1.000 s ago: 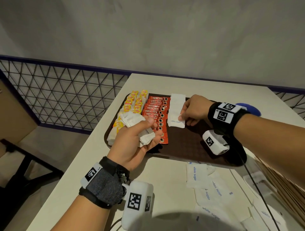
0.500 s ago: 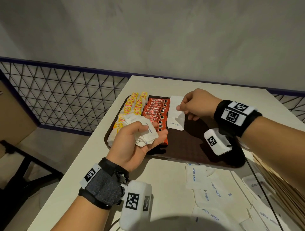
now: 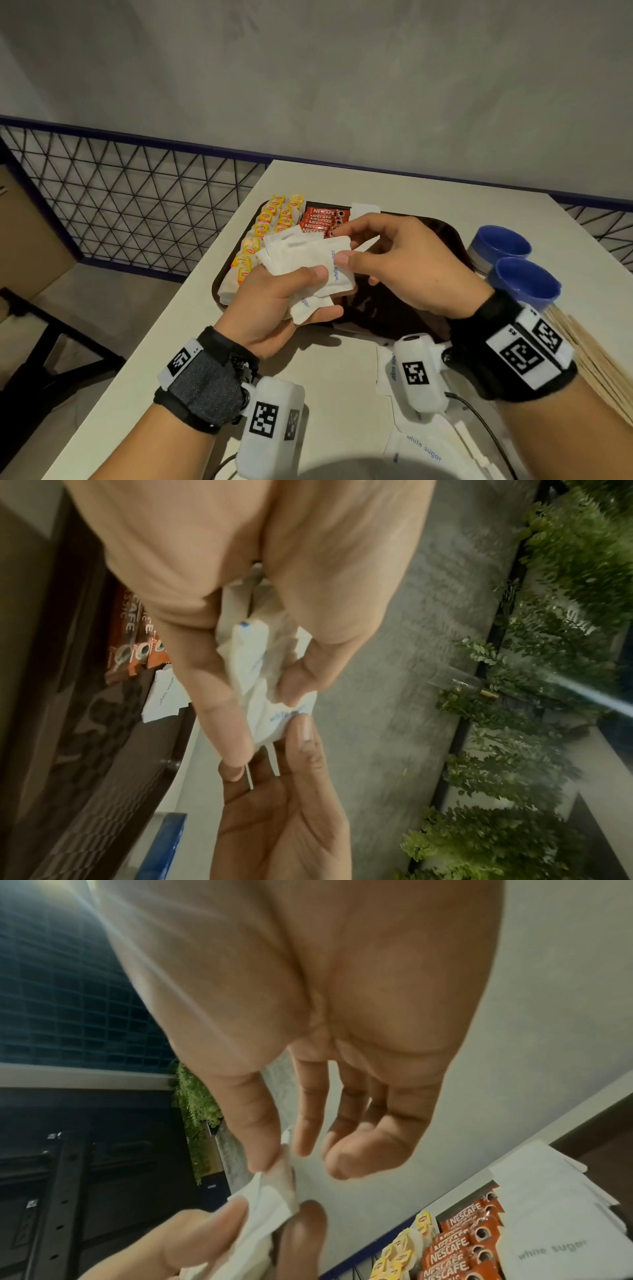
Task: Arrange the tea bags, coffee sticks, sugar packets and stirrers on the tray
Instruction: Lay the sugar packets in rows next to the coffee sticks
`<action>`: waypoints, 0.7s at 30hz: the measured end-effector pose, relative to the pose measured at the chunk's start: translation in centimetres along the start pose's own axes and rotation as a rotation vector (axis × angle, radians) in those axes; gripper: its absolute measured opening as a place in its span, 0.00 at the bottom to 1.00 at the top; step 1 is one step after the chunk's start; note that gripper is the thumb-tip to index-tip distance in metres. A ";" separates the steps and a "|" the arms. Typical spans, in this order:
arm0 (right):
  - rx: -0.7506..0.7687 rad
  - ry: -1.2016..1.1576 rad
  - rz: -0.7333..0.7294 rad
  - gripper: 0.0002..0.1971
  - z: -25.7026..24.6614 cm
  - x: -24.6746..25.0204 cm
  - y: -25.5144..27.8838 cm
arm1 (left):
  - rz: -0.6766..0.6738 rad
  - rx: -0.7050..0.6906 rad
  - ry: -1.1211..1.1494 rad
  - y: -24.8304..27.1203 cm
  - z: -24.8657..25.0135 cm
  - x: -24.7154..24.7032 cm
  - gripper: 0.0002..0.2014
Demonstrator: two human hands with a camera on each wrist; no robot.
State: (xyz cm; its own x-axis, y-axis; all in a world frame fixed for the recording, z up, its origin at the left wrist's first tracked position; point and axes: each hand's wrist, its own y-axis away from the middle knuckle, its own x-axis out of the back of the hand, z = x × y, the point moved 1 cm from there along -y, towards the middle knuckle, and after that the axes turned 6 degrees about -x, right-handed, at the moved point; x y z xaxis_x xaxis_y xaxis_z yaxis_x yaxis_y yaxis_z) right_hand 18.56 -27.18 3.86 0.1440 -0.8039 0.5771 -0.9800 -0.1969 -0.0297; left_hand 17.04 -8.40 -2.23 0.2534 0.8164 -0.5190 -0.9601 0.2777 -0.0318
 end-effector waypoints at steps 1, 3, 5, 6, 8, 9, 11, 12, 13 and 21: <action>-0.010 -0.033 -0.004 0.11 0.1 0.0 0.0 | 0.003 -0.006 -0.010 0.0 -0.1 0.0 0.25; -0.019 -0.072 -0.017 0.11 0.1 0.0 -0.1 | 0.017 -0.029 -0.027 -0.3 -0.3 0.3 0.24; -0.018 -0.040 -0.023 0.11 0.0 -0.1 -0.3 | 0.044 -0.050 -0.030 -0.4 -0.5 0.5 0.22; -0.023 -0.033 -0.030 0.12 0.1 -0.2 -0.5 | 0.066 -0.058 -0.024 -0.5 -0.6 0.5 0.21; -0.052 -0.044 -0.060 0.12 0.3 -0.5 -0.7 | 0.131 -0.078 0.017 -0.6 -0.7 0.6 0.19; -0.070 -0.048 -0.085 0.12 0.4 -0.5 -0.7 | 0.162 -0.089 0.052 -0.7 -0.6 0.6 0.19; -0.105 -0.058 -0.139 0.12 0.7 -0.5 -0.7 | 0.190 -0.113 0.101 -0.9 -0.7 0.7 0.22; -0.117 -0.069 -0.155 0.12 0.8 -0.5 -0.7 | 0.195 -0.123 0.113 -0.9 -0.7 0.7 0.25; -0.125 -0.089 -0.160 0.12 0.9 -0.3 -0.6 | 0.196 -0.129 0.124 -1.0 -0.7 0.7 0.26; -0.156 -0.404 -0.125 0.14 2.0 0.5 -0.6 | 0.007 -0.153 0.057 -1.0 -1.1 0.6 0.28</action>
State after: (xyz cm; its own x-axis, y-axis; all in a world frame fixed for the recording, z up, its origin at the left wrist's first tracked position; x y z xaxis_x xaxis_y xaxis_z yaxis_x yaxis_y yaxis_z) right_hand 19.50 -28.54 2.55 0.2746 -0.9400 0.2023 -0.9561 -0.2446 0.1613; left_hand 17.98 -8.76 -3.47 0.2436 0.7870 -0.5669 -0.9697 0.1881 -0.1556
